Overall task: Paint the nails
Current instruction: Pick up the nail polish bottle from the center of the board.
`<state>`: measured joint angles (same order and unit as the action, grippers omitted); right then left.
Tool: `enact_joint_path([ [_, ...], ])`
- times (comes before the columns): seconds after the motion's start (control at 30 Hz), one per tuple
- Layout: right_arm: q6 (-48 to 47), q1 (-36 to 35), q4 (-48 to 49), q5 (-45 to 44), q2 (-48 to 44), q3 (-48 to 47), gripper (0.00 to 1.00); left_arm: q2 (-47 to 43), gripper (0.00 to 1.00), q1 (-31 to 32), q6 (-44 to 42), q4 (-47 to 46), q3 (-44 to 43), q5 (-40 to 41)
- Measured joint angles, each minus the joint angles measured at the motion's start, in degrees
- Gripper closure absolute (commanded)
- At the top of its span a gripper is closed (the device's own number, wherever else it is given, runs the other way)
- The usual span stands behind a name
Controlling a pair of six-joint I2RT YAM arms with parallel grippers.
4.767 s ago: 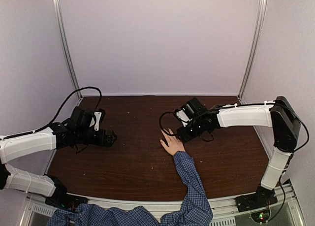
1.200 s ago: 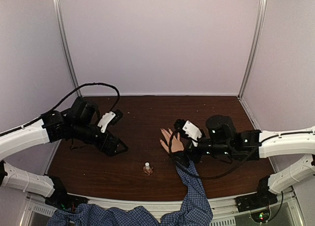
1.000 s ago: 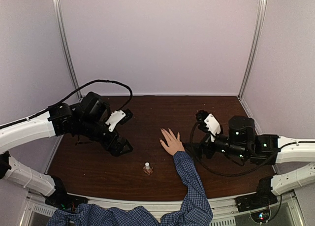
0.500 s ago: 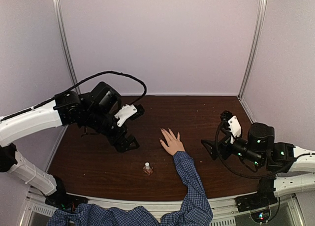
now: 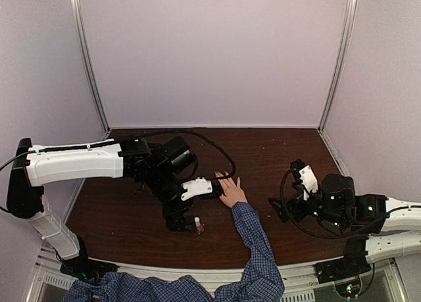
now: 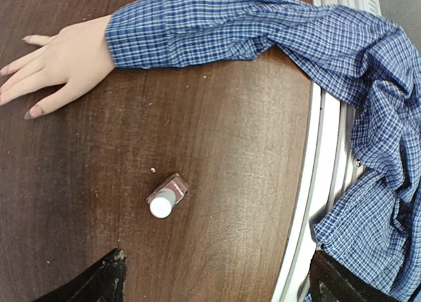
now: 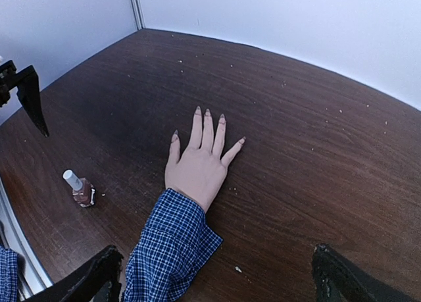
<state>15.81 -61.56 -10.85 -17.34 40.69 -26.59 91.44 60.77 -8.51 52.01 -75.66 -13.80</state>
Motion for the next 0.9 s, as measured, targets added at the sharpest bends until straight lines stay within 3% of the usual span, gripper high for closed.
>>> enact_joint_path([
  [0.23, 4.15, 0.00, 0.70, -2.40, 1.38, 3.26, 0.00, 2.16, 0.12, 0.46, -5.35, -1.81, 0.02, -0.50],
  [0.7, 5.16, 0.20, 4.52, -4.52, -0.55, 9.53, 0.00, 7.26, 0.43, 0.46, -12.59, -8.63, 4.07, 0.42],
  [0.9, 5.14, 0.20, 5.73, -4.31, 3.58, 9.49, 0.00, 8.66, 0.48, 0.17, -14.14, -10.82, 4.31, 1.16],
])
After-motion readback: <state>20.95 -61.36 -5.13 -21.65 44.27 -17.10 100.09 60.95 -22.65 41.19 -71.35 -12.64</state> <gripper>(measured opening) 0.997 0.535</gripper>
